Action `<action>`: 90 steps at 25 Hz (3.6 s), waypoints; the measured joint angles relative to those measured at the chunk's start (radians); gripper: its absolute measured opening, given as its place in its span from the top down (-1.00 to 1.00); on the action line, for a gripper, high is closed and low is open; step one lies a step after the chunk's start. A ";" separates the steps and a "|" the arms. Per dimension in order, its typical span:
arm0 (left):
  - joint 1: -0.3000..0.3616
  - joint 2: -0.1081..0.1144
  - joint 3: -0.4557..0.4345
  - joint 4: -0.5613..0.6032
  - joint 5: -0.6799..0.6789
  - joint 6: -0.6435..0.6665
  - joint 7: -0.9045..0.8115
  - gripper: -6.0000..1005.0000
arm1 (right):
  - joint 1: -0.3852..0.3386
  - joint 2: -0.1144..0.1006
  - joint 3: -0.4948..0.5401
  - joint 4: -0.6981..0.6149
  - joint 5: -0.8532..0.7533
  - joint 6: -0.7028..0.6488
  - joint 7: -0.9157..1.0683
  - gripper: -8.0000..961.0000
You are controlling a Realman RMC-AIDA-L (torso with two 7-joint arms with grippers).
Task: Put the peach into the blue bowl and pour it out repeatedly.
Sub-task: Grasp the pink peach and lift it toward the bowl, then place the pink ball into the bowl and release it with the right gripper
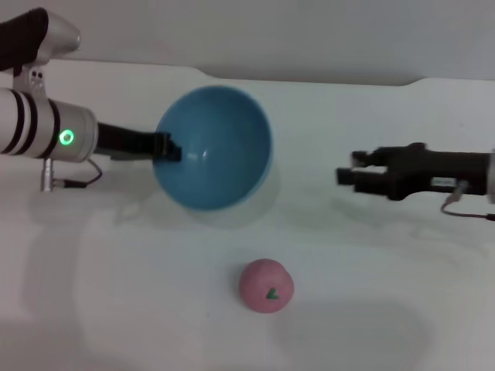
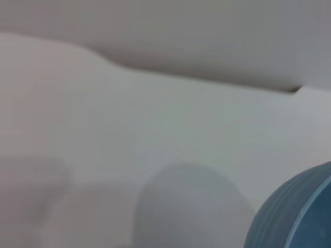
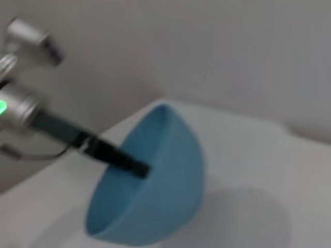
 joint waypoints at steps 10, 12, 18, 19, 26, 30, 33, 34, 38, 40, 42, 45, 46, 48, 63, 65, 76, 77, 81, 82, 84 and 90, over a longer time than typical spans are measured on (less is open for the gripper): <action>0.017 -0.009 -0.026 0.014 0.095 0.050 -0.035 0.99 | 0.117 0.026 -0.307 0.039 0.009 0.005 0.044 0.09; 0.017 -0.009 -0.027 0.014 0.095 0.051 -0.035 0.99 | 0.128 0.028 -0.345 0.065 0.045 0.014 0.041 0.09; 0.016 -0.014 -0.028 0.014 0.096 0.053 -0.033 0.99 | 0.120 0.031 -0.579 0.109 0.234 0.116 0.033 0.10; 0.014 -0.016 -0.028 0.014 0.096 0.053 -0.032 0.99 | 0.119 0.033 -0.648 0.122 0.277 0.142 0.033 0.10; 0.008 -0.021 -0.029 0.014 0.097 0.053 -0.028 0.99 | 0.107 0.034 -0.863 0.128 0.431 0.227 0.033 0.12; 0.008 -0.022 -0.029 0.013 0.097 0.053 -0.028 0.99 | 0.099 0.034 -0.995 0.129 0.507 0.313 0.042 0.13; 0.009 -0.022 -0.029 0.013 0.097 0.053 -0.028 0.99 | 0.089 0.034 -1.085 0.118 0.574 0.365 0.042 0.13; 0.009 -0.022 -0.029 0.013 0.097 0.052 -0.028 0.99 | 0.086 0.034 -1.097 0.114 0.584 0.372 0.042 0.14; 0.007 -0.022 -0.029 0.014 0.097 0.051 -0.029 0.99 | 0.052 0.033 -1.107 0.058 0.596 0.405 0.024 0.14; 0.006 -0.022 -0.029 0.014 0.097 0.051 -0.029 0.99 | 0.029 0.029 -1.100 0.022 0.597 0.409 0.021 0.15; 0.006 -0.023 -0.029 0.014 0.097 0.052 -0.030 0.99 | 0.014 0.026 -1.086 0.006 0.598 0.406 0.021 0.23; 0.005 -0.024 -0.029 0.014 0.097 0.052 -0.030 0.99 | -0.004 0.022 -1.048 -0.005 0.599 0.392 0.018 0.35; 0.004 -0.024 -0.029 0.014 0.097 0.052 -0.030 0.99 | -0.009 0.021 -1.032 -0.006 0.599 0.381 0.013 0.40; 0.002 -0.026 -0.029 0.014 0.096 0.053 -0.030 0.99 | -0.024 0.019 -0.975 -0.006 0.599 0.342 -0.013 0.48; -0.046 -0.049 -0.005 0.005 0.103 0.074 -0.030 0.99 | -0.301 -0.047 -0.263 -0.018 0.592 0.027 -0.202 0.87; -0.067 -0.054 0.038 0.004 0.108 0.083 -0.045 0.99 | -0.328 -0.053 -0.155 -0.026 0.592 -0.037 -0.227 0.88; -0.239 -0.071 0.372 -0.069 0.096 0.061 -0.194 0.99 | -0.316 -0.023 -0.081 -0.234 0.425 -0.295 -0.248 0.88; -0.250 -0.072 0.394 -0.072 0.091 0.054 -0.205 0.99 | -0.302 -0.014 -0.085 -0.251 0.389 -0.303 -0.248 0.88; -0.279 -0.073 0.466 -0.075 0.059 0.026 -0.234 0.99 | -0.236 0.012 -0.137 -0.288 0.216 -0.294 -0.238 0.88; -0.285 -0.073 0.478 -0.075 0.049 0.022 -0.235 0.99 | -0.217 0.014 -0.157 -0.279 0.187 -0.282 -0.233 0.88; -0.292 -0.073 0.490 -0.075 0.036 0.018 -0.236 0.99 | -0.185 0.014 -0.191 -0.253 0.160 -0.251 -0.213 0.88; -0.306 -0.073 0.483 -0.075 0.031 0.017 -0.242 0.99 | -0.133 0.012 -0.266 -0.246 0.052 -0.174 -0.082 0.88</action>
